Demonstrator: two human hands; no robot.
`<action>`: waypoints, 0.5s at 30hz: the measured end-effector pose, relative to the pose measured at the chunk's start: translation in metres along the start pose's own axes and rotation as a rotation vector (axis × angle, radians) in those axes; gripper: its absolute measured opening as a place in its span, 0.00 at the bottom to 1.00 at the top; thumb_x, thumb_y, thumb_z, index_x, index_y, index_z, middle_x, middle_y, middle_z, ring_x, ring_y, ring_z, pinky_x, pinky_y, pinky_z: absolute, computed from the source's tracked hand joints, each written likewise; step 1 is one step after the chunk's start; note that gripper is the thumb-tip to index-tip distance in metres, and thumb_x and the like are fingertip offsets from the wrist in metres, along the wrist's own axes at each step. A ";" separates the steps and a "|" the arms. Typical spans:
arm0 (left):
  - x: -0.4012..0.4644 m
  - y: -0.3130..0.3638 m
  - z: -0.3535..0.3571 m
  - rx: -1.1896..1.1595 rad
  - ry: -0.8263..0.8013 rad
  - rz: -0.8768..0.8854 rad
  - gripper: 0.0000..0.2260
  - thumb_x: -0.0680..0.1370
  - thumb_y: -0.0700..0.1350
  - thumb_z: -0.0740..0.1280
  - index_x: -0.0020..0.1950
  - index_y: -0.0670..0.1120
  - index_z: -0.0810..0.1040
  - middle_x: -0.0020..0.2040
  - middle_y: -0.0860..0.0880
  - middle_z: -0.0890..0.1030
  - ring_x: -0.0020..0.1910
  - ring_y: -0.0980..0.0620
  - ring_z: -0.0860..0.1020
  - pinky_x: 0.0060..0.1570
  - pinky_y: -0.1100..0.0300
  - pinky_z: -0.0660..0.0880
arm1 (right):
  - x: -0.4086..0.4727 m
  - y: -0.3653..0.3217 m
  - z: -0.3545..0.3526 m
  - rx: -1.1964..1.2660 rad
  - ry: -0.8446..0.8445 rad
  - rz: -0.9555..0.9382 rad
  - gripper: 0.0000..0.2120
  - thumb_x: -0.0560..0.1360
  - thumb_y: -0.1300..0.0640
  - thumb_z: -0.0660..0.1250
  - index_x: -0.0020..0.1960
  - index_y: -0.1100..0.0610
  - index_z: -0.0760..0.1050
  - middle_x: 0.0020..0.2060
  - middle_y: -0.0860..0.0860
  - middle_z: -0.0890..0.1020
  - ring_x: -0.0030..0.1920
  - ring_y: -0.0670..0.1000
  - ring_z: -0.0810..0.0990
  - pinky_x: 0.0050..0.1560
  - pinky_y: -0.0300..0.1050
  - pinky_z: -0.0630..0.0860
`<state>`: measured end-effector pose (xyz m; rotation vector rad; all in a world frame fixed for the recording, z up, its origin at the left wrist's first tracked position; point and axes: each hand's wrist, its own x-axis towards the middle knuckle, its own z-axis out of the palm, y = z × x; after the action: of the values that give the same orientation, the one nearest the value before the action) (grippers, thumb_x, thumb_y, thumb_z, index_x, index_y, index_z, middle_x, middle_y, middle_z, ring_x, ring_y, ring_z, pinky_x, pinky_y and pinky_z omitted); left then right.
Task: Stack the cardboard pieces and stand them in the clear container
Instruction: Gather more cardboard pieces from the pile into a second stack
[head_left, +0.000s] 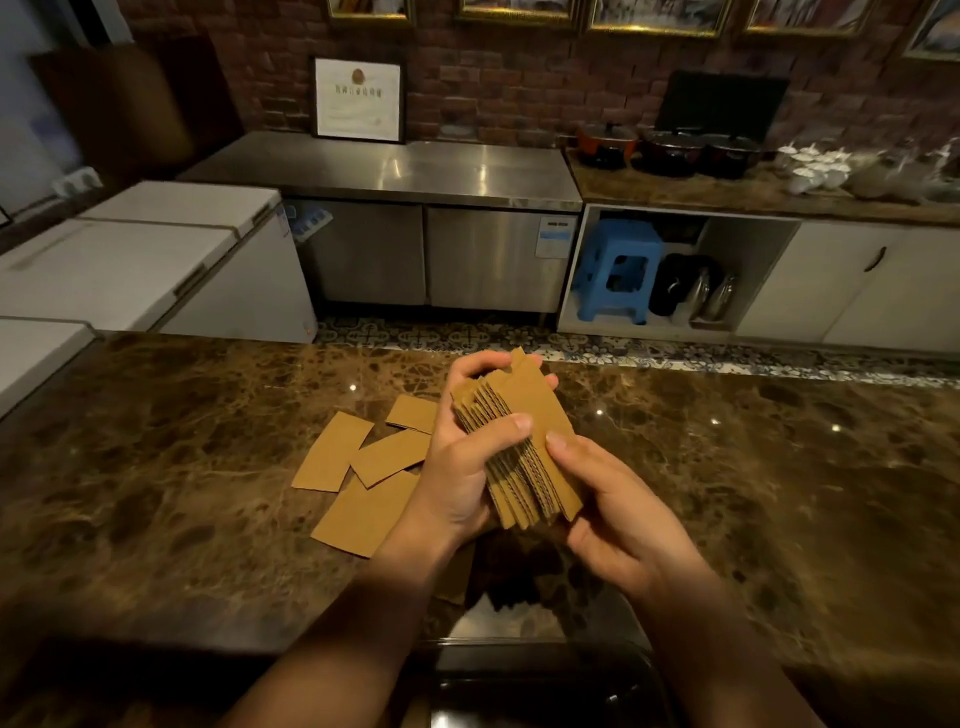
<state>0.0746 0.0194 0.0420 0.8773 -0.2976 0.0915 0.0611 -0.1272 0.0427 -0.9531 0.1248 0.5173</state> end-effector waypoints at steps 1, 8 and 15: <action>0.002 -0.002 0.001 0.041 0.006 -0.003 0.21 0.68 0.37 0.71 0.60 0.49 0.76 0.64 0.40 0.79 0.62 0.37 0.78 0.58 0.43 0.78 | 0.001 -0.001 -0.003 0.007 -0.006 -0.025 0.26 0.70 0.54 0.76 0.65 0.63 0.76 0.58 0.66 0.82 0.58 0.64 0.83 0.53 0.61 0.83; 0.033 -0.032 -0.004 0.323 -0.101 -0.332 0.33 0.67 0.39 0.77 0.67 0.63 0.77 0.64 0.50 0.80 0.61 0.51 0.81 0.54 0.55 0.80 | -0.003 -0.019 -0.064 -0.622 0.374 -0.559 0.19 0.66 0.58 0.81 0.51 0.45 0.77 0.46 0.47 0.84 0.46 0.43 0.83 0.44 0.37 0.80; 0.039 -0.114 0.005 0.633 0.131 -0.533 0.16 0.73 0.62 0.72 0.43 0.49 0.82 0.44 0.48 0.85 0.43 0.54 0.83 0.41 0.64 0.78 | 0.013 0.008 -0.124 -1.179 0.425 -0.674 0.25 0.67 0.63 0.79 0.48 0.38 0.71 0.51 0.40 0.75 0.54 0.36 0.74 0.53 0.27 0.69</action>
<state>0.1338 -0.0585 -0.0283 1.5443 0.1079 -0.2663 0.0835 -0.2187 -0.0401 -2.1402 -0.1518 -0.3299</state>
